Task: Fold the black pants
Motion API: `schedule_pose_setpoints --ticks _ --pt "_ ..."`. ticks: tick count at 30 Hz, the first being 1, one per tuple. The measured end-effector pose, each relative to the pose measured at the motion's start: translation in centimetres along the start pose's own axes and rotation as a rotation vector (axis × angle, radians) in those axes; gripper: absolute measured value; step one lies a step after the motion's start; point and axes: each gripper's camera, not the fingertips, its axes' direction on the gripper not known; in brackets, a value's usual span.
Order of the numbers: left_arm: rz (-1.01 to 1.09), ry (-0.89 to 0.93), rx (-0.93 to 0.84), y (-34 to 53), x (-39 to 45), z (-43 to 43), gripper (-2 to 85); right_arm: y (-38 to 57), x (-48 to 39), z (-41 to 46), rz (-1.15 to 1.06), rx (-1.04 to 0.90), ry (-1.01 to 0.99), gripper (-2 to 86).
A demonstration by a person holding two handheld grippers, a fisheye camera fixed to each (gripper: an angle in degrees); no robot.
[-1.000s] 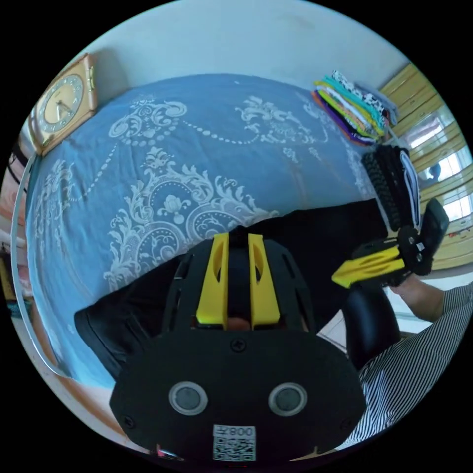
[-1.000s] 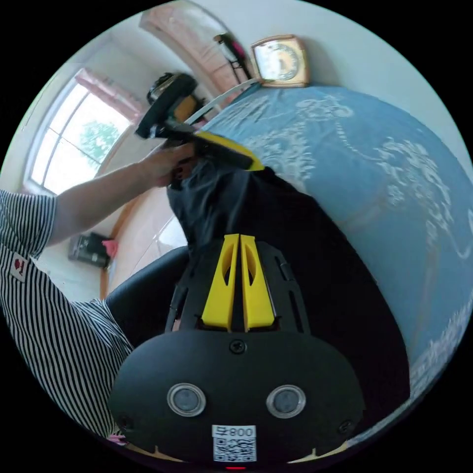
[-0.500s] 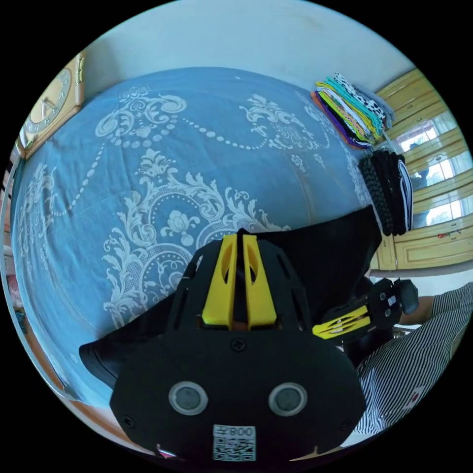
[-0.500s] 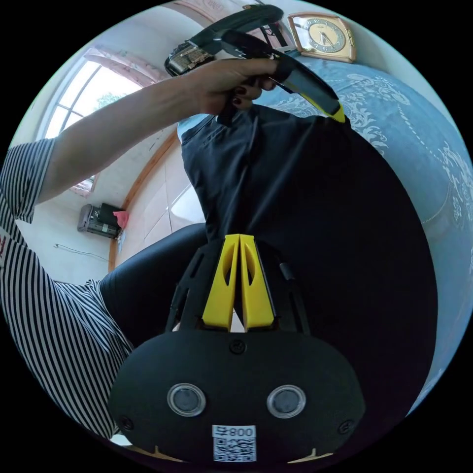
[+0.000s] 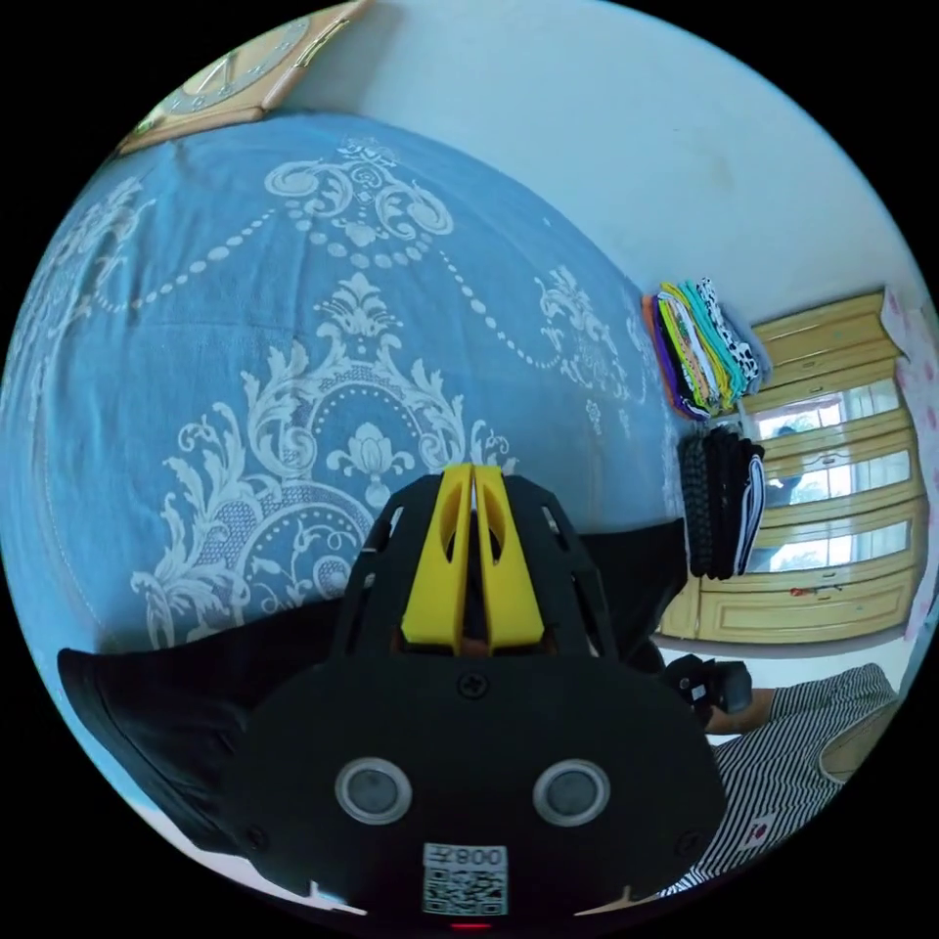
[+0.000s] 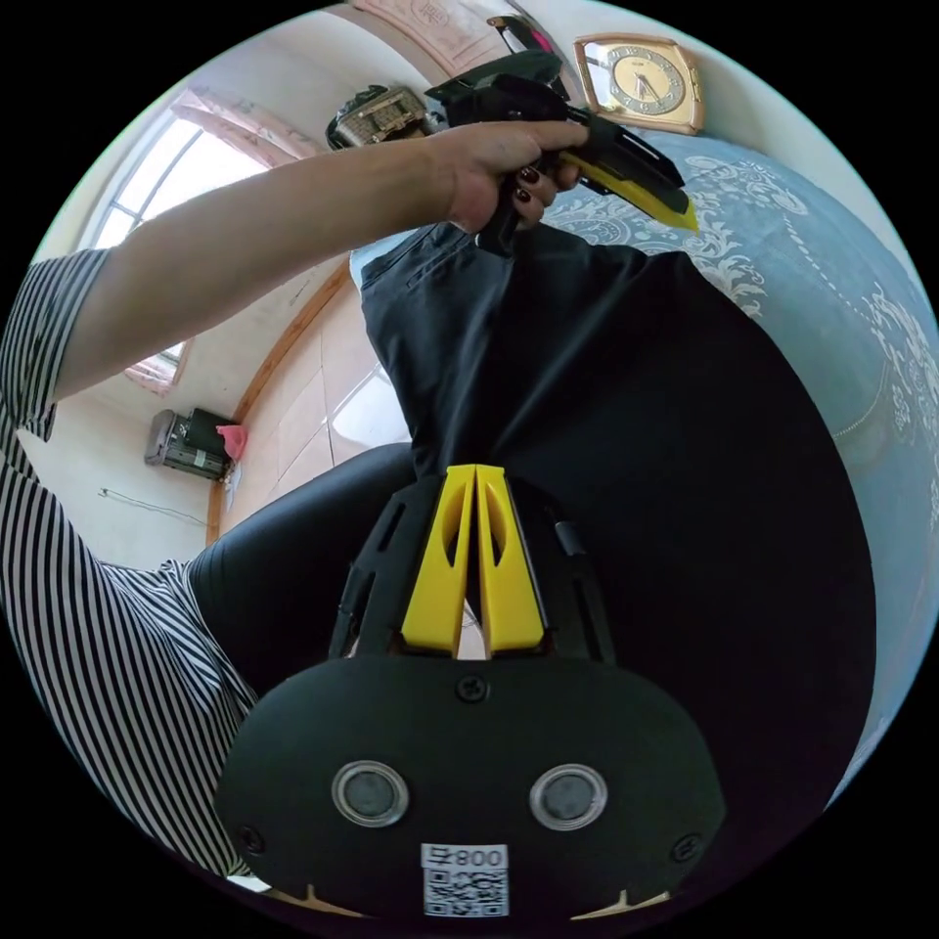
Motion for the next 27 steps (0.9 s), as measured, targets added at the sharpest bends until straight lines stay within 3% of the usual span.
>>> schedule_pose_setpoints --ticks 6,10,18,27 --pt "0.149 -0.043 -0.028 2.2 2.6 -0.2 0.2 1.2 -0.2 1.8 0.025 0.013 -0.028 0.1" --pt "0.222 -0.235 -0.148 3.1 3.8 3.8 0.1 2.4 -0.7 3.6 0.024 0.013 -0.018 0.1" --pt "0.202 -0.165 -0.063 5.8 5.8 4.1 0.1 6.6 -1.8 5.5 0.03 0.03 -0.014 0.2" --pt "0.121 -0.14 -0.143 16.3 7.2 10.2 0.1 14.4 -1.7 13.4 0.138 -0.058 -0.026 0.2"
